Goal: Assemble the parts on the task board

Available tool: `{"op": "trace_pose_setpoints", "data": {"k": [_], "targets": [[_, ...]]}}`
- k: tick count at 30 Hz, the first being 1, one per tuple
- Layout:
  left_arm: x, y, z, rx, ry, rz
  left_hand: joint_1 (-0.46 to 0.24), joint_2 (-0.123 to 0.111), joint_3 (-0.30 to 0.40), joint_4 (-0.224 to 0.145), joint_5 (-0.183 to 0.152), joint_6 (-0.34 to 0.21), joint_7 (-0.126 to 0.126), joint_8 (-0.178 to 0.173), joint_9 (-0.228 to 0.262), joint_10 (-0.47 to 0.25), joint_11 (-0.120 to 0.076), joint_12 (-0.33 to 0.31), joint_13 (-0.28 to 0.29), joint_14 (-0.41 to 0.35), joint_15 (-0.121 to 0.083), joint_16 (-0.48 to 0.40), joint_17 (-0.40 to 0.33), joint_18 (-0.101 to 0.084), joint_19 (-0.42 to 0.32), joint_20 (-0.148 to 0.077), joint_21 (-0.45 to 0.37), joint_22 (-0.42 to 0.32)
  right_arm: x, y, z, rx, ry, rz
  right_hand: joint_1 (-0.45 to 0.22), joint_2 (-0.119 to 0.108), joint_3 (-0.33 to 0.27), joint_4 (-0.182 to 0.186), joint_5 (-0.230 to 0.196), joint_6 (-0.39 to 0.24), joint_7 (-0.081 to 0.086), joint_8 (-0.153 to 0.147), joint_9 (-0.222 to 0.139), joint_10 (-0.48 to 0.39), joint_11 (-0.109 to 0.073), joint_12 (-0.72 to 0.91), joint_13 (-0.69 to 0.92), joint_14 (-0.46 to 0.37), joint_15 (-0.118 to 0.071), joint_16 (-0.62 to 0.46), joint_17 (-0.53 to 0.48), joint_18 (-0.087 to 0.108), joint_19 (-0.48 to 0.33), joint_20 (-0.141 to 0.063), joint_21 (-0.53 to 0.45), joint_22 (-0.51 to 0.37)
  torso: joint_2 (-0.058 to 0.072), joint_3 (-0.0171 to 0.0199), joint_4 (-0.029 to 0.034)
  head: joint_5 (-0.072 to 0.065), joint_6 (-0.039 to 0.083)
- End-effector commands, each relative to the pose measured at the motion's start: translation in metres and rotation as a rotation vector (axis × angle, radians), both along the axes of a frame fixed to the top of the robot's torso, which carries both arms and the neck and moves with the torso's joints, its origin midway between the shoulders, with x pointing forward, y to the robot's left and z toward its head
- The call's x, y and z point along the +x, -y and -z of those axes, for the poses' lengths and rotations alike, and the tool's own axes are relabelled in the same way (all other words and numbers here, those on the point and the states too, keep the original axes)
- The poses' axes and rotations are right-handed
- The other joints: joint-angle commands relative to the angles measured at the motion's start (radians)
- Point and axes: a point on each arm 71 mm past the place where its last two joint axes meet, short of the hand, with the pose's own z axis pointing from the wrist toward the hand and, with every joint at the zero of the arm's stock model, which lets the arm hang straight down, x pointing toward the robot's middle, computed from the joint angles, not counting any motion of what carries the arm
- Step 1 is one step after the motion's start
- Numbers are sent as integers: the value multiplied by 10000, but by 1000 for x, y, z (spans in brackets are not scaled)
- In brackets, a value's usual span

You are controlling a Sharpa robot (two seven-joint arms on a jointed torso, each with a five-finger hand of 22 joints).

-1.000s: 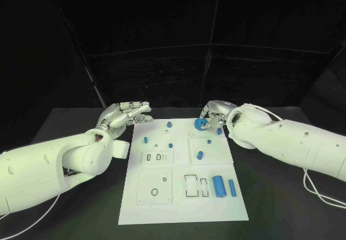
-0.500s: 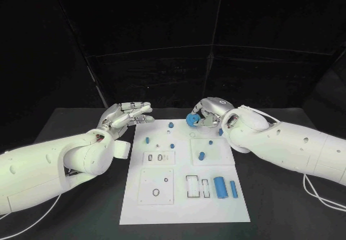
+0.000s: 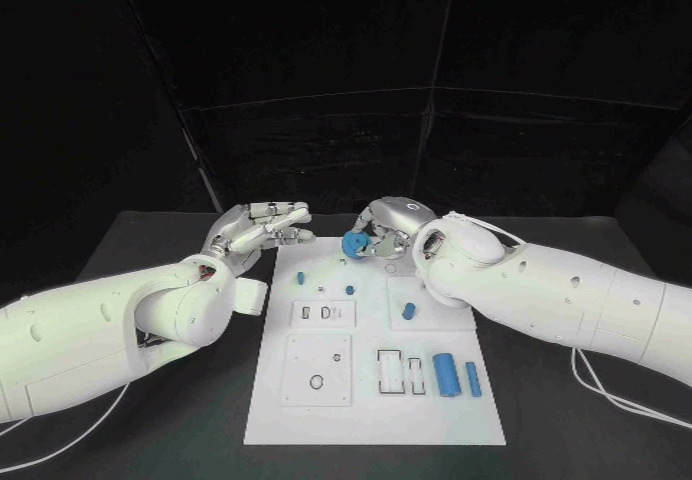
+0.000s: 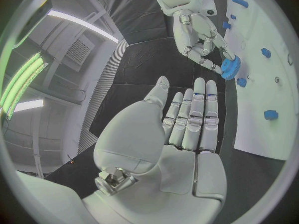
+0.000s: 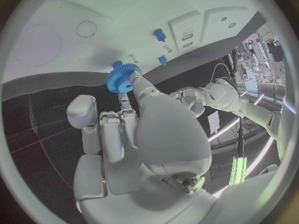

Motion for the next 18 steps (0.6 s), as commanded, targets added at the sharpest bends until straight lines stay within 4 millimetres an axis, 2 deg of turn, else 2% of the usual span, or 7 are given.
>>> {"op": "trace_pose_setpoints", "data": {"k": [1, 18], "targets": [[-1, 2, -3, -45, 184, 126, 29, 49, -1, -54, -15, -13, 149, -64, -5, 7, 71, -65, -4, 60, 11, -66, 12, 126, 46, -21, -45, -14, -1, -8, 5, -306, -254, -183, -67, 23, 80, 37, -37, 745, -345, -45, 537, 43, 0, -16, 733, 861, -56, 8, 1781, -161, -1, -75, 28, 5, -10, 9, -17, 34, -36], [1, 1, -3, -21, 199, 88, 18, 48, 2, -64, -15, -16, 155, -71, -6, 3, 75, -73, -6, 58, 14, -77, 14, 125, 44, -20, -51, -19, -2, -31, 17, -603, -703, -304, -290, -64, 158, 44, -111, 658, -297, -186, 502, -3, 40, -74, 682, 858, -25, 1, 1768, -160, -16, -51, 10, -17, -9, 37, -38, 121, -117]]}}
